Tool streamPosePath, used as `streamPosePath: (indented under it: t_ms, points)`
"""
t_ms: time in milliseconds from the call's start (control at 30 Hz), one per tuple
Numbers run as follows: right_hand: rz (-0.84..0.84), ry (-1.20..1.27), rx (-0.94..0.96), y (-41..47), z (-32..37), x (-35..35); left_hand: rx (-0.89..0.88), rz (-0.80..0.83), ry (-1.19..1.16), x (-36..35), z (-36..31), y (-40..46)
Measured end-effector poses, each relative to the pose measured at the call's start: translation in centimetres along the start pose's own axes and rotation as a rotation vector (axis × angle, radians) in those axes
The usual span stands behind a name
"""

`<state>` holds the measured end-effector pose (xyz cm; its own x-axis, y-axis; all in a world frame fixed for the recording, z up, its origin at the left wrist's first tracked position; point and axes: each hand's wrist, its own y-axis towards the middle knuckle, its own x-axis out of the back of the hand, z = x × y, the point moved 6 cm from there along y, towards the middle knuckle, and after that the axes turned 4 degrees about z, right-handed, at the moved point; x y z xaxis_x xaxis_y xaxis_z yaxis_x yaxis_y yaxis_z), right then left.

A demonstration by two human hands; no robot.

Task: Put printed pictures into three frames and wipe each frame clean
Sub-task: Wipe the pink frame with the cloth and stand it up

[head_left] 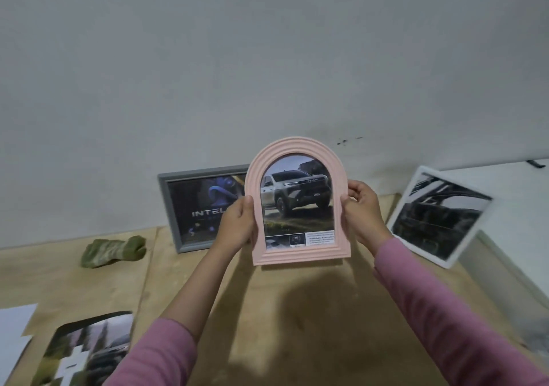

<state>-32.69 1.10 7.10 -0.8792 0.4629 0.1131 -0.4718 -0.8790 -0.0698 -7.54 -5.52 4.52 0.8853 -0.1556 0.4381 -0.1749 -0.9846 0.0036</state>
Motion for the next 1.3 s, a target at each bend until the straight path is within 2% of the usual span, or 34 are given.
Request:
streamPosePath:
  t_ms: [100,200,367,467,600,900,1300]
  points:
    - [-0.051,-0.018,-0.011,2.1,-1.3,4.2,-0.032,0.079,0.063,-4.7,-1.8,1.4]
    - [-0.089,-0.058,-0.017,4.5,-2.5,7.6,-0.054,0.087,0.066,-8.8,-3.0,2.6]
    - [-0.111,-0.122,0.013,8.1,-4.1,10.6,0.010,-0.105,0.055,-12.4,-3.8,4.0]
    - [-0.106,-0.136,0.021,9.9,-5.3,11.2,0.048,-0.216,0.065,-13.7,-4.1,4.5]
    - [-0.073,-0.133,-0.002,11.6,-6.6,11.2,0.087,-0.269,0.089,-14.7,-4.1,5.1]
    - [-0.008,-0.128,-0.040,14.9,-8.1,9.6,0.165,-0.251,0.101,-15.6,-3.5,7.3]
    - [0.060,-0.184,-0.038,15.4,-9.0,9.1,0.151,-0.257,0.101,-17.4,-3.3,7.0]
